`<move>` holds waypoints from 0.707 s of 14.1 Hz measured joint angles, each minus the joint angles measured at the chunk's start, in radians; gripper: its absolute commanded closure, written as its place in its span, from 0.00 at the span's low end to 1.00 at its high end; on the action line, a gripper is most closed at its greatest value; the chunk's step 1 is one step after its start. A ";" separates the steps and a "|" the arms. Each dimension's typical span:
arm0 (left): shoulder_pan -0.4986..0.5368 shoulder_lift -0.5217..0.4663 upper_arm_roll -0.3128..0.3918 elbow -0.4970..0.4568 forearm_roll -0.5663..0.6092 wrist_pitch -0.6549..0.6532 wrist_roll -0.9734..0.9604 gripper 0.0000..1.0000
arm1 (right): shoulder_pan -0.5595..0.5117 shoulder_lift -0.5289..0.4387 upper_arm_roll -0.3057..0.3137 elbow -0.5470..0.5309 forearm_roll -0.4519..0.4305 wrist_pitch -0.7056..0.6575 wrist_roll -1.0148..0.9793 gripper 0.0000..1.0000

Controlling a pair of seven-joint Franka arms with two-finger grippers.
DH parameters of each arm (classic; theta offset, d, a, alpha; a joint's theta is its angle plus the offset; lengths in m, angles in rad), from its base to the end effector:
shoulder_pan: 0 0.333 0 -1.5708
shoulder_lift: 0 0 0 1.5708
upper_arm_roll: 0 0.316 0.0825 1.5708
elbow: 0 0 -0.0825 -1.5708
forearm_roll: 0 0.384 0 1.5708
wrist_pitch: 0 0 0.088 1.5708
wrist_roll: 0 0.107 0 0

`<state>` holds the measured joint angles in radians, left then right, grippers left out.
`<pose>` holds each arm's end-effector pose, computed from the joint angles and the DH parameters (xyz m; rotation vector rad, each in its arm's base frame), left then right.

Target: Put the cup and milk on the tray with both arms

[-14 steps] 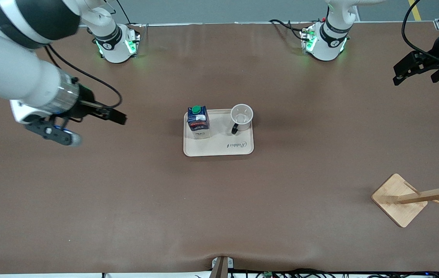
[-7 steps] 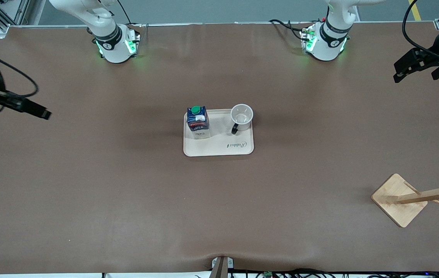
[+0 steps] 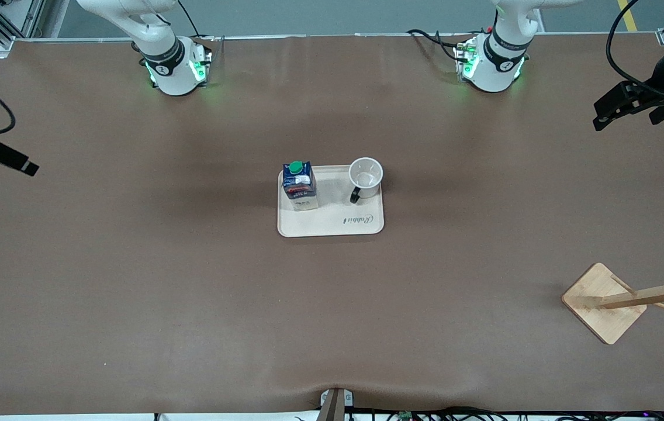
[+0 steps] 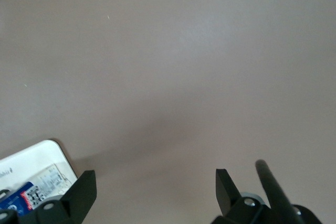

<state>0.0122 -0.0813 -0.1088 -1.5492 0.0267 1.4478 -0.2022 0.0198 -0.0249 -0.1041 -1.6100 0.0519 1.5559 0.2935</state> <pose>0.5137 -0.0494 0.6672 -3.0989 -0.1691 0.0234 0.5431 -0.0410 0.6185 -3.0350 0.5801 0.0539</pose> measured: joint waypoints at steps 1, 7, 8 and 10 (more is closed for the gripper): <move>-0.001 0.000 -0.001 0.000 0.000 -0.001 -0.008 0.00 | 0.000 -0.025 0.003 -0.030 -0.015 0.009 0.000 0.00; -0.001 -0.002 -0.017 0.001 0.000 -0.004 -0.017 0.00 | 0.056 -0.041 0.020 0.021 -0.139 -0.001 0.003 0.00; -0.001 -0.003 -0.017 0.002 0.000 -0.004 -0.017 0.00 | 0.055 -0.040 0.018 0.031 -0.138 -0.002 0.003 0.00; -0.001 -0.003 -0.017 0.002 0.000 -0.005 -0.017 0.00 | 0.046 -0.038 0.013 0.057 -0.122 -0.018 0.003 0.00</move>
<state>0.0112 -0.0846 -0.1263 -1.5473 0.0267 1.4427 -0.2189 0.0663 -0.0634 -0.0915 -1.5526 -0.0699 1.5380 0.2966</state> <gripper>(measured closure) 0.000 0.000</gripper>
